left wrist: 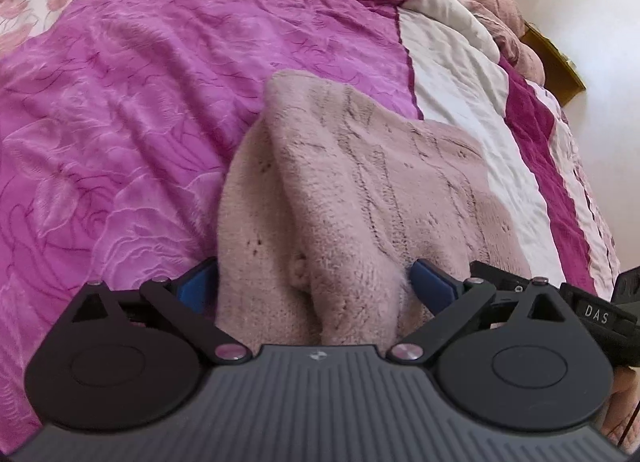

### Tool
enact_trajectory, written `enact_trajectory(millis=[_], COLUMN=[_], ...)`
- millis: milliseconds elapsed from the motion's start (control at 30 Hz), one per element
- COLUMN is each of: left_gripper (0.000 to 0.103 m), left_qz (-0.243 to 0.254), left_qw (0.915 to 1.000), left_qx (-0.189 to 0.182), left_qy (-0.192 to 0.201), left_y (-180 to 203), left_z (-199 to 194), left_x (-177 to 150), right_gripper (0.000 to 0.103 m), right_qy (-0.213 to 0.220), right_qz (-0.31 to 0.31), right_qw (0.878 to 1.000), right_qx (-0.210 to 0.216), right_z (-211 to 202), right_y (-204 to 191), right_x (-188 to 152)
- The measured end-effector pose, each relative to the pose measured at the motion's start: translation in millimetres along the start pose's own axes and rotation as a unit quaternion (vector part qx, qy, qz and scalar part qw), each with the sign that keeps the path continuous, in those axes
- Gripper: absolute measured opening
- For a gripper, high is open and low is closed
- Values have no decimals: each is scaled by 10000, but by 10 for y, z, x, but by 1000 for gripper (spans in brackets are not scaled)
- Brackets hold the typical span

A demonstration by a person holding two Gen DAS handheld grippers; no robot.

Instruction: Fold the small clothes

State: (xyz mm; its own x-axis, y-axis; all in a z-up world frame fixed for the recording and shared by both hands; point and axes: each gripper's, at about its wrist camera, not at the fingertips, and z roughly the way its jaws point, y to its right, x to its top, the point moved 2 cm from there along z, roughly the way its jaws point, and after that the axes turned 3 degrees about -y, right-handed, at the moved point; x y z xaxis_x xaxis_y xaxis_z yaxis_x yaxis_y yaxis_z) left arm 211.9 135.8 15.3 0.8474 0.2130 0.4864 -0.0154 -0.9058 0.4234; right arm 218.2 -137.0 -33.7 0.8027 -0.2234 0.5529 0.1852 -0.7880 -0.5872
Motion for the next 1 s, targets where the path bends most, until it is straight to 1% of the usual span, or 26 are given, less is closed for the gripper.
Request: enact_trajectory(millis=[67, 100, 133, 167, 233, 300, 333, 367, 433, 533, 600, 700, 833, 1000], left_gripper=[100, 100, 97, 91, 81, 74, 69, 57, 50, 47, 46, 46, 46, 46], left_qz=[22, 45, 72, 87, 70, 127, 162, 175, 81, 76, 127, 88, 177, 365], left_qw=[10000, 9999, 9999, 9998, 9996, 9995, 9995, 9994, 9993, 9993, 9992, 9991, 9983, 9962], left_qx=[-26, -34, -42, -65, -178, -105, -65, -97, -145, -179, -194, -337, -506, -788], left_qy=[53, 93, 124, 152, 204, 251, 280, 295, 323, 328, 316, 233, 219, 95], left_y=[16, 27, 39, 49, 68, 105, 121, 136, 153, 231, 319, 453, 694, 1079], left_z=[24, 25, 24, 20, -13, -54, -72, -94, -162, -257, -313, -423, -581, -702], left_x=[-9, -14, -18, -17, -18, -16, -16, -15, 2, 24, 2, -88, -259, -546], right_gripper=[80, 75, 70, 66, 56, 53, 51, 51, 49, 48, 48, 48, 48, 48], right_qy=[9, 11, 13, 30, 62, 100, 110, 127, 169, 155, 160, 193, 230, 355], right_qz=[-15, -20, 1, 31, -16, -83, -96, -106, -90, 54, 74, 27, 84, 166], right_qw=[10000, 10000, 10000, 9999, 9999, 9999, 9999, 9999, 9997, 9991, 9989, 9989, 9989, 9987], right_qx=[37, 62, 78, 93, 85, 40, 35, 46, 163, 396, 432, 418, 407, 334], right_z=[25, 34, 43, 37, 9, -30, -53, -83, -159, -292, -398, -613, -979, -1506], right_y=[-11, -19, -24, -33, -70, -130, -163, -193, -259, -341, -396, -457, -399, -221], right_x=[12, 19, 27, 34, 52, 67, 79, 97, 152, 237, 261, 253, 183, -19])
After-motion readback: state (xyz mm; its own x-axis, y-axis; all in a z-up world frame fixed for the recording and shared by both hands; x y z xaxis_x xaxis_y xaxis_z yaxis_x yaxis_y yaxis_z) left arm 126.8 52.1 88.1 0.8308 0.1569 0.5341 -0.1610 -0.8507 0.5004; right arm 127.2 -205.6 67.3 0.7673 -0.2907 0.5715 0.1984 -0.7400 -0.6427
